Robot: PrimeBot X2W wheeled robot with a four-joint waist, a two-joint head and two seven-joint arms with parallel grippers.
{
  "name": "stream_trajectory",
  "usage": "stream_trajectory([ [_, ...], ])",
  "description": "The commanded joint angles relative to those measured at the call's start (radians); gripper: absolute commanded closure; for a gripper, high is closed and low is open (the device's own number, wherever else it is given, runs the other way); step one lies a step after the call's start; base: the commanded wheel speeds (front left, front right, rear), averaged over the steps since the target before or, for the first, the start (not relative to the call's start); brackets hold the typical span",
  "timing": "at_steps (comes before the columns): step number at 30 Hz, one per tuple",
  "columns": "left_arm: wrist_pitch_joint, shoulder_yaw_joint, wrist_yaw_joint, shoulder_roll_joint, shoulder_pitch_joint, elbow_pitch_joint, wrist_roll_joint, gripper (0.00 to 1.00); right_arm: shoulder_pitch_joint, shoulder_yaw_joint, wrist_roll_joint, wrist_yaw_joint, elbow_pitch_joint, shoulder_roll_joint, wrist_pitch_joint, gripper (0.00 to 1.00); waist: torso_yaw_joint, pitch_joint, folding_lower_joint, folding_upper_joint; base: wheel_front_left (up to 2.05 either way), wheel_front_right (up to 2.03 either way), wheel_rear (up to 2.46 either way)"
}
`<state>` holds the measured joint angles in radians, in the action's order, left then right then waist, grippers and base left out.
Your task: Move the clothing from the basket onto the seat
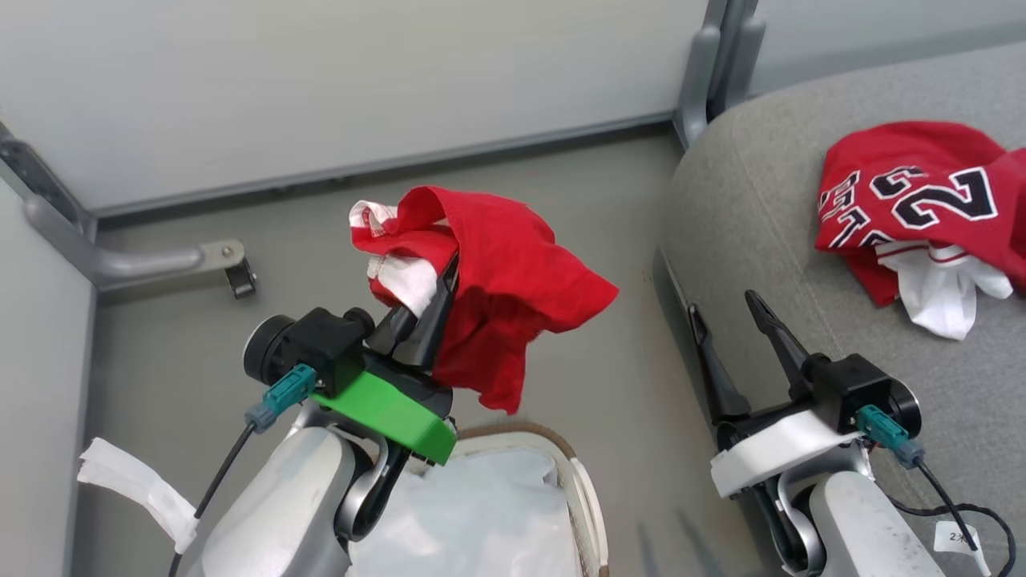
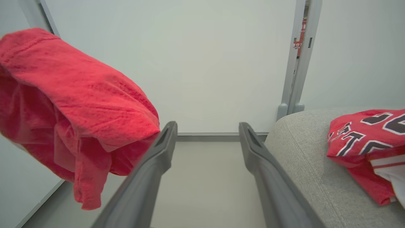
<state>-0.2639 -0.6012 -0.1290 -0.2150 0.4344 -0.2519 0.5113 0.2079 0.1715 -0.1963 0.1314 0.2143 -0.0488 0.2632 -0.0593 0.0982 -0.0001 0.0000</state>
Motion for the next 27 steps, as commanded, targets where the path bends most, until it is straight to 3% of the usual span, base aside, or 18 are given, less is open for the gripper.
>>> stream_trajectory([
  [1,-0.001,0.010,-0.002,0.005,-0.018,0.008,-0.008,1.00,-0.011,0.013,0.007,-0.001,-0.007,-0.004,0.002,0.00,0.013,-0.072,0.0001,0.0000,0.00,0.00,0.00],
  [7,-0.001,0.019,-0.002,0.036,-0.022,0.025,-0.018,1.00,0.082,0.261,0.085,-0.002,-0.092,-0.005,0.002,0.00,0.012,-0.074,0.0001,0.0000,0.00,0.00,0.00],
  [11,-0.001,-0.004,-0.002,0.050,-0.032,0.026,-0.027,1.00,0.175,0.391,0.113,-0.002,-0.075,-0.020,0.002,0.00,0.025,-0.077,0.0001,0.0000,0.00,0.00,0.00],
  [18,-0.001,-0.063,-0.002,0.075,-0.021,0.029,-0.011,1.00,0.277,0.446,0.176,-0.001,0.172,-0.014,0.002,0.00,0.085,-0.086,0.0001,0.0000,0.00,0.00,0.00],
  [22,-0.001,-0.089,-0.002,0.084,-0.011,0.035,0.004,1.00,0.306,0.462,0.149,-0.001,0.307,-0.006,0.001,0.00,0.117,-0.087,0.0001,0.0000,0.00,0.00,0.00],
  [23,-0.001,-0.096,-0.002,0.085,-0.010,0.037,0.007,1.00,0.318,0.464,0.139,-0.001,0.326,-0.005,0.001,0.07,0.124,-0.087,0.0001,0.0000,0.00,0.00,0.00],
  [24,-0.001,-0.101,-0.002,0.085,-0.010,0.038,0.013,1.00,0.322,0.471,0.126,-0.001,0.337,-0.004,0.001,0.71,0.129,-0.087,0.0001,0.0000,0.00,0.00,0.00],
  [25,-0.001,-0.103,-0.002,0.085,-0.012,0.038,0.016,1.00,0.320,0.475,0.094,-0.001,0.340,-0.003,0.001,1.00,0.132,-0.087,0.0001,0.0000,0.00,0.00,0.00],
  [27,-0.001,-0.107,-0.002,0.083,-0.016,0.037,0.022,1.00,0.327,0.488,0.061,-0.001,0.334,-0.003,0.002,1.00,0.137,-0.085,0.0001,0.0000,0.00,0.00,0.00],
])
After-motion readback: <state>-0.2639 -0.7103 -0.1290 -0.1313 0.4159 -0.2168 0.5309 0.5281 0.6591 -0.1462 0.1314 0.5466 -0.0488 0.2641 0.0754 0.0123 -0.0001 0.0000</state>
